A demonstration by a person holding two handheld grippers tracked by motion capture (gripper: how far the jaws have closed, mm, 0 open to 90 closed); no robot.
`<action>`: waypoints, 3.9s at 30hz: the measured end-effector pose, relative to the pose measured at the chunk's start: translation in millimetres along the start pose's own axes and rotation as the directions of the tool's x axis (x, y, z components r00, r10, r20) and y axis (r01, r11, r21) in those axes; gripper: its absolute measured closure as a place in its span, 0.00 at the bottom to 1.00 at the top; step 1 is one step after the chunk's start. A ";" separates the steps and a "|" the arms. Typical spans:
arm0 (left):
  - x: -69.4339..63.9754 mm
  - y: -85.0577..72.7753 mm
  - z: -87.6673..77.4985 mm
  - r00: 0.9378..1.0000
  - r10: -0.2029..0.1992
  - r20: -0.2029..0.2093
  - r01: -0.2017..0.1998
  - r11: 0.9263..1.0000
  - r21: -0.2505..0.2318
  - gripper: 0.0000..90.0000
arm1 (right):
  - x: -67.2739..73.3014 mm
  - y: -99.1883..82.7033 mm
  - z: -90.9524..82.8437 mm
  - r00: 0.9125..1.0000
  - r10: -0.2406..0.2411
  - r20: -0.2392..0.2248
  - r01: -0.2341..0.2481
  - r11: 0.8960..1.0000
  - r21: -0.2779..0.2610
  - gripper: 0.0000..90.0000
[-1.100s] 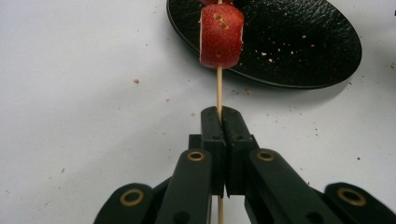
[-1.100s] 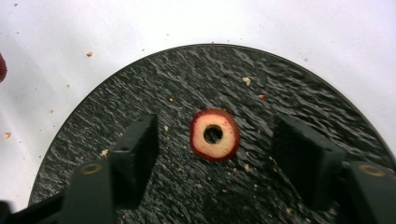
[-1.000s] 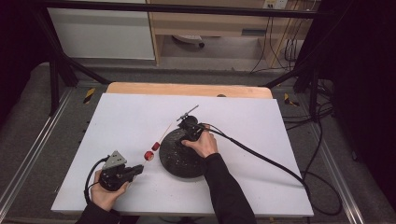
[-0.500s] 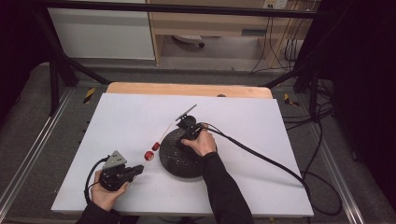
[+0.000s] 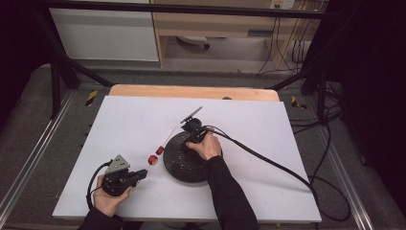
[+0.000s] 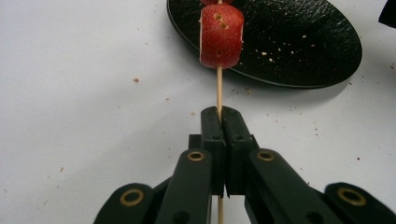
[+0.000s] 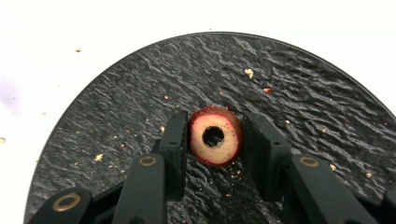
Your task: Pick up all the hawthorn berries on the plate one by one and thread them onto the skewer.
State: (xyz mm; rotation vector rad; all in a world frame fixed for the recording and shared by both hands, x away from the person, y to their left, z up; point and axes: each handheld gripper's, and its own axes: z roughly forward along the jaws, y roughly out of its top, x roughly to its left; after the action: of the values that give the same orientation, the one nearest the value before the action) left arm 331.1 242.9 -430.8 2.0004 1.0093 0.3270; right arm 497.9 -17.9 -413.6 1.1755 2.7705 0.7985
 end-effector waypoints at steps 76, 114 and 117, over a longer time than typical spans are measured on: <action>-24.6 1.4 9.0 0.999 0.009 0.033 -0.009 1.000 -0.020 0.98 | 13.4 -113.4 -52.1 0.924 0.201 -0.325 -0.373 0.661 -0.651 0.70; -50.2 2.3 22.3 0.997 -0.057 0.049 0.061 0.994 -0.089 0.98 | 5.6 -103.2 -51.3 0.864 0.253 -0.436 -0.498 0.295 -0.815 0.70; -54.0 2.4 24.6 0.997 -0.053 0.057 0.058 0.994 -0.091 0.98 | 4.7 -102.5 -50.5 0.858 0.252 -0.448 -0.508 0.282 -0.814 0.70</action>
State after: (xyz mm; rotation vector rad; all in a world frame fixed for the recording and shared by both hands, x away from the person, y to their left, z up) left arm 311.4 187.2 -436.6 1.8845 0.9964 0.2827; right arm 415.4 -97.1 -416.8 1.4430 1.4445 2.2458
